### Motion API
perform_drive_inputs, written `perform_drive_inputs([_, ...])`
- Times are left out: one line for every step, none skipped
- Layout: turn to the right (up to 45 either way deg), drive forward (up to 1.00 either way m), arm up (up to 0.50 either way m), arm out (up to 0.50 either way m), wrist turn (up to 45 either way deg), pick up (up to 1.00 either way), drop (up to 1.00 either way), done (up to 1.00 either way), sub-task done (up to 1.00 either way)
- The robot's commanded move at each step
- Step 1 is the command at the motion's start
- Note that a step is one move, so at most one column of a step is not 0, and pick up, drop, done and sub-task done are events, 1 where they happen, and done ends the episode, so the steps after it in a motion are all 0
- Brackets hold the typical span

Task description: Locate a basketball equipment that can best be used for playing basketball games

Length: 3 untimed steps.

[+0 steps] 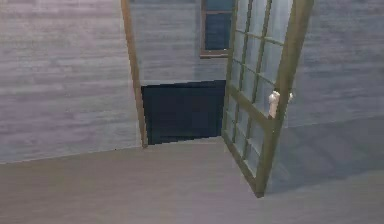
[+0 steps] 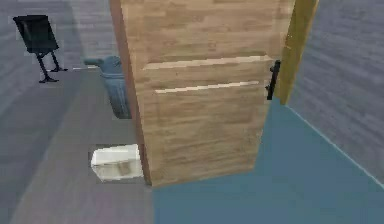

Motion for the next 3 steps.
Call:
perform_drive_inputs([0.0,1.00,0.00,0.00,0.0,0.00,0.00,0.00,0.00])
perform_drive_inputs([-3.0,0.00,0.00,0.00,0.0,0.00,0.00,0.00,0.00])
perform_drive_inputs([0.0,1.00,0.00,0.00,0.0,0.00,0.00,0.00,0.00])
